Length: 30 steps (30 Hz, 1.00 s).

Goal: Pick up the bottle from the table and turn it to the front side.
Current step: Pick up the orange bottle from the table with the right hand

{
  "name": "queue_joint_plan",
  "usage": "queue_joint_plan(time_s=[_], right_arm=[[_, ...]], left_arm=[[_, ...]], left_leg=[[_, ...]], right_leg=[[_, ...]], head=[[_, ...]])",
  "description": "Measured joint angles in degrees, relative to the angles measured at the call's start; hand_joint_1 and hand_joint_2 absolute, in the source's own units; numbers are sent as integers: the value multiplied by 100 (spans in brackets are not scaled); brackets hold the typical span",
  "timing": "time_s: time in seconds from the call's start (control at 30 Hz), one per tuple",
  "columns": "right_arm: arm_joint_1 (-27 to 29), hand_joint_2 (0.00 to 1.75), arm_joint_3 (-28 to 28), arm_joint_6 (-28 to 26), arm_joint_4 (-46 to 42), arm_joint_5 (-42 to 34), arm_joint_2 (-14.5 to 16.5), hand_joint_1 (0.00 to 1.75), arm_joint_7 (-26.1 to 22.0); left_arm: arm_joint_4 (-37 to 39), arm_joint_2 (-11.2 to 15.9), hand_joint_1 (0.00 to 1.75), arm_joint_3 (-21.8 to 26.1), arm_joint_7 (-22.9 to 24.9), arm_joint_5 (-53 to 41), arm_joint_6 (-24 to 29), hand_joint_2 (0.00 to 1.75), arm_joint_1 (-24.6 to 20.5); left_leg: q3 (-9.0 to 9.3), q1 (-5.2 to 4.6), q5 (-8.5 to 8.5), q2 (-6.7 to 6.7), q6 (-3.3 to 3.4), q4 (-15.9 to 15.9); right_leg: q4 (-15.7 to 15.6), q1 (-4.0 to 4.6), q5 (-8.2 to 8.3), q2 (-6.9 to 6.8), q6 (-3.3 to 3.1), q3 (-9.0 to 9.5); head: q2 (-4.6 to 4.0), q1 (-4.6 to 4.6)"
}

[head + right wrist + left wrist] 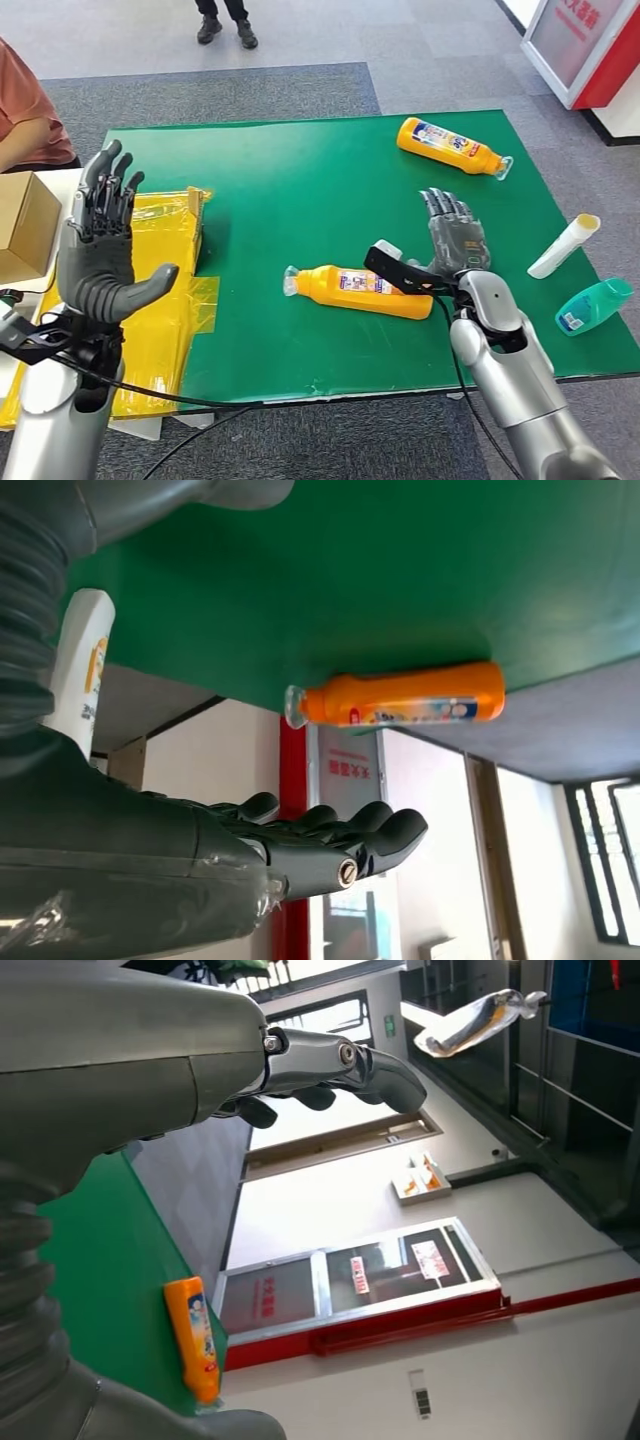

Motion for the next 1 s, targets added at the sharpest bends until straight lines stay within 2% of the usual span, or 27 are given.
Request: queue_joint_plan(time_s=[0.27, 0.4, 0.5, 0.6, 0.73, 1.0], right_arm=[[-341, 175, 442, 176, 1117, -78, 271, 0, -64], [-348, 175, 557, 17, 1237, -237, 323, 0, -103], [-340, 175, 583, 107, 1095, -405, 304, 0, -131], [-337, 175, 594, 331, 844, -647, 187, 0, -168], [-336, 175, 629, 650, 424, -973, -125, 0, -250], [-344, 175, 697, 954, -74, -1238, -552, 0, -328]], left_arm=[[299, -7, 0, -173, 231, 54, 79, 175, -595], [369, -2, 0, -226, 279, 54, 137, 175, -693], [385, 10, 0, -226, 282, 53, 167, 175, -674], [387, 32, 0, -222, 269, 45, 193, 175, -637], [387, 83, 0, -202, 214, -1, 211, 175, -541], [387, 125, 0, -134, 174, -22, 211, 175, -457]], left_leg=[[-2, 0, -1, 0, 0, 0], [-2, 0, -2, 0, -1, 0], [-4, 0, -2, 0, 0, 0], [-4, -1, -3, 0, 2, 0], [-5, -2, -4, 0, 3, 0], [-5, -2, -4, 0, 2, 0]], right_leg=[[0, 0, -1, 0, 2, -2], [0, 0, -2, 0, 2, -3], [0, -1, -3, 0, 3, -4], [-1, -2, -3, 0, 3, -3], [-1, -3, -3, -1, 3, -3], [-1, -2, -2, 0, 3, -3]], head=[[0, 1], [0, 1], [0, 1], [0, 1], [0, 1], [0, 1]])
